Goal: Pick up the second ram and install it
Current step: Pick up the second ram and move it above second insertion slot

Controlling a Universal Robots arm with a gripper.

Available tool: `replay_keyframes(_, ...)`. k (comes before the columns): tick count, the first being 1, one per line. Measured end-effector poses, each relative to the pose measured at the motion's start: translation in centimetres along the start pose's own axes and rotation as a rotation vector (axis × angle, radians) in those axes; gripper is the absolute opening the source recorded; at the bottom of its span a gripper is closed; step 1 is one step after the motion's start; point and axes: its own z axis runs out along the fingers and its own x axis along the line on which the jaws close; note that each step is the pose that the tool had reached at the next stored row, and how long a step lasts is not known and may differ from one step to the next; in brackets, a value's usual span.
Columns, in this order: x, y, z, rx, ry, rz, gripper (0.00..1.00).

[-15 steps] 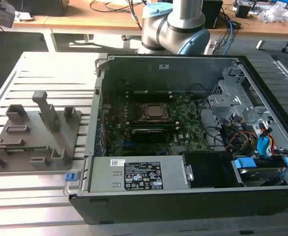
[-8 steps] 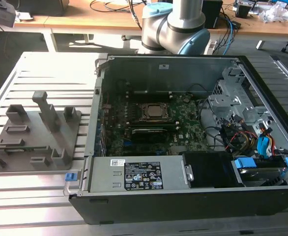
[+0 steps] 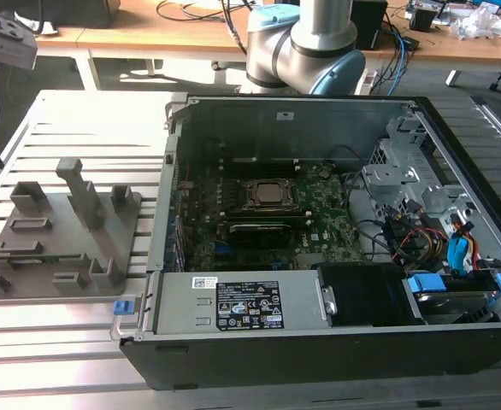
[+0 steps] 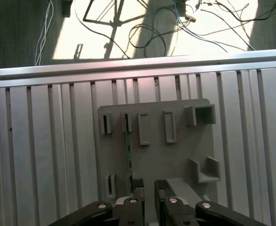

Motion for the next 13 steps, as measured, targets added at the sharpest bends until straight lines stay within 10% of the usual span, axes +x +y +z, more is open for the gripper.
replay_keyframes(13, 0.01, -0.08, 1.83, 0.0000, -0.0001, 0.000, 0.24)
